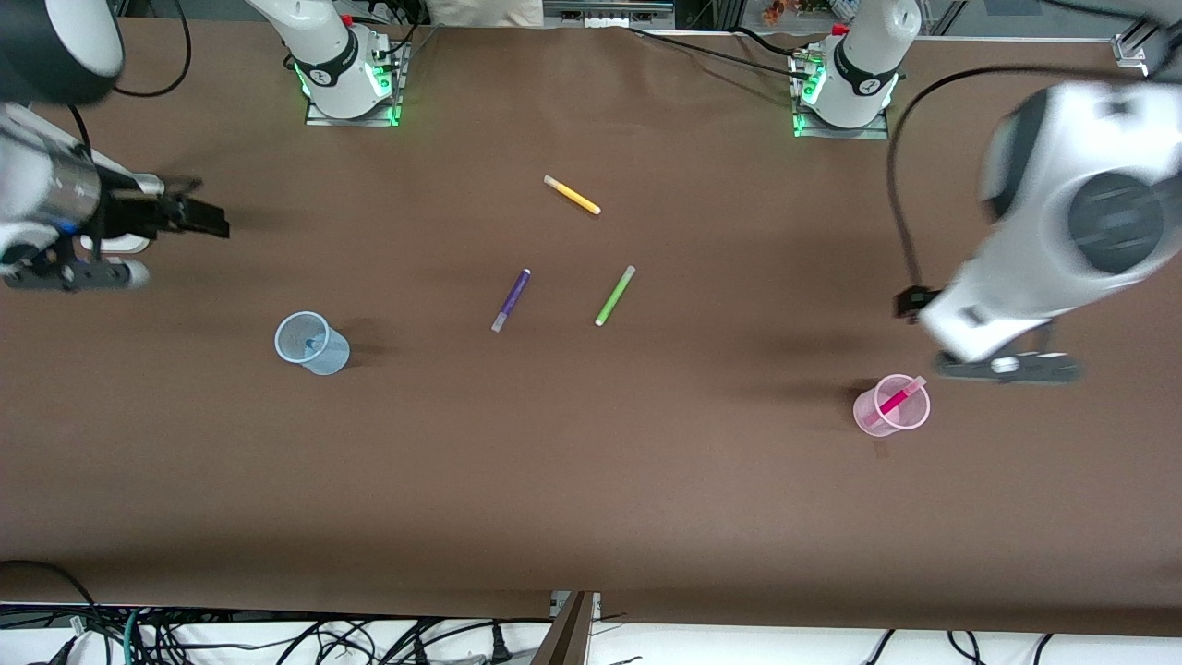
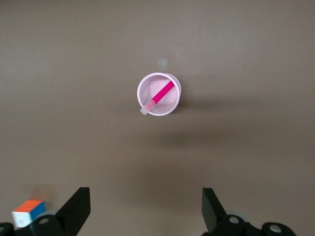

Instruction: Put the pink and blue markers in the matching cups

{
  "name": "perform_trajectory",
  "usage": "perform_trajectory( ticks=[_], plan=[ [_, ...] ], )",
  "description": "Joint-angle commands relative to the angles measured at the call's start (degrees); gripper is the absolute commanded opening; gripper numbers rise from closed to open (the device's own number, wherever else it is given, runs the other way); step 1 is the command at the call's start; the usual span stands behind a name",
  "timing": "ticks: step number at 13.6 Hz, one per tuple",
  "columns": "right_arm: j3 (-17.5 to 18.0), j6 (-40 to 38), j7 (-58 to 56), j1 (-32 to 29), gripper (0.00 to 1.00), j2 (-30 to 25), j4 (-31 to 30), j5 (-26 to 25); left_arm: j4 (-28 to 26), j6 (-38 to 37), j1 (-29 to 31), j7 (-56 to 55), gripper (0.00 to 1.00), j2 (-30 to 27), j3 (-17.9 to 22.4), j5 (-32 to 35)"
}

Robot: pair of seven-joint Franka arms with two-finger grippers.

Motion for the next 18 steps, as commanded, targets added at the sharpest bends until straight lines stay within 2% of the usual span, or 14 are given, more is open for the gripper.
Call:
perform_trajectory(
  ticks=[1, 2, 4, 6, 7, 9, 13, 18],
  plan=[
    [0.42, -2.93, 0.57, -0.50, 1.00, -5.68, -2.56, -1.71, -0.11, -0.30, 6.08, 0.81, 1.00, -5.16, -0.91, -5.29],
    [-0.19, -3.21, 0.22, -0.59, 1.00, -5.94, -2.29, -1.45, -2.03, 0.05, 6.70, 1.69, 1.00, -8.57, -0.82, -5.65],
    [-1.42, -2.59, 0.48, -0.59, 1.00, -5.86, -1.94, -1.54, -11.31, 2.66, 6.97, 1.08, 1.00, -16.21, -0.64, -4.96],
    [-1.42, -3.21, 1.71, -0.50, 1.00, -6.12, -0.88, -1.71, -23.09, 13.26, 7.06, 1.51, 1.00, -22.47, -0.64, -5.39],
    [-1.42, -3.30, 3.89, -0.50, 1.00, -6.30, -0.88, -1.54, -24.71, 14.71, 7.06, 1.69, 1.00, -22.75, -0.64, -5.57],
    [-1.42, -3.38, 7.42, -0.50, 1.00, -6.30, -0.71, -1.27, -24.72, 14.91, 6.88, 2.48, 1.00, -21.71, -0.64, -5.31],
    [-1.86, -3.82, 7.08, -0.50, 1.00, -4.19, 2.45, -1.36, -24.72, 16.22, 7.15, 6.35, 1.00, -21.26, -0.99, -3.81],
    [-1.86, -3.74, 7.08, -0.59, 1.00, -3.93, 2.63, -1.36, -24.64, 15.87, 7.15, 7.49, 1.00, -21.35, -0.99, -2.93]
  ],
)
